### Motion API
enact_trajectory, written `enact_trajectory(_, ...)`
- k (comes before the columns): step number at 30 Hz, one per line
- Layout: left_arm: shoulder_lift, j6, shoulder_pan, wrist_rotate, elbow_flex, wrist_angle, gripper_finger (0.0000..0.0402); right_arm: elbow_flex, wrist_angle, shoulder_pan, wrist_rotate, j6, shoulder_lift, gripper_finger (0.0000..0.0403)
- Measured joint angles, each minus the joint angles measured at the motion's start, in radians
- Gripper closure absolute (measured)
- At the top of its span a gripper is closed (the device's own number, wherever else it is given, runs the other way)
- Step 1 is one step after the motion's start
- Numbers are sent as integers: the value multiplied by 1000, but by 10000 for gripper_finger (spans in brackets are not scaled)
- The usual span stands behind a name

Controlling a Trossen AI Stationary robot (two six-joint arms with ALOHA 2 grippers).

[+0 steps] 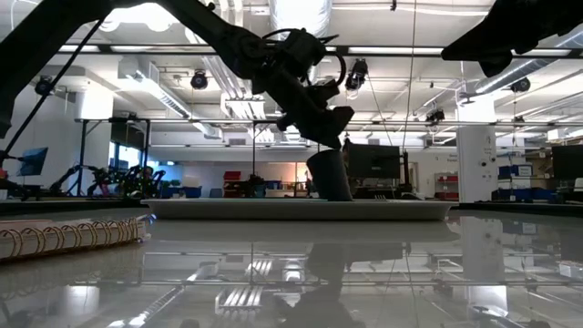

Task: Pick and place plate/cup/fork/spoon on tray
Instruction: Put the black cup to the right of the green plate on the gray food tray

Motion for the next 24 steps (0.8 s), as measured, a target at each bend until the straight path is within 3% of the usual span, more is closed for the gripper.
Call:
enact_trajectory(6,0,145,-1,0,0,14,399,0,0,0,0,0,0,394)
enact_trajectory(15,0,308,-20,-6,0,17,401,0,-2,0,0,2,0,394)
enact_trajectory(24,-3,309,-32,23,0,-18,401,0,-2,0,-2,3,0,394)
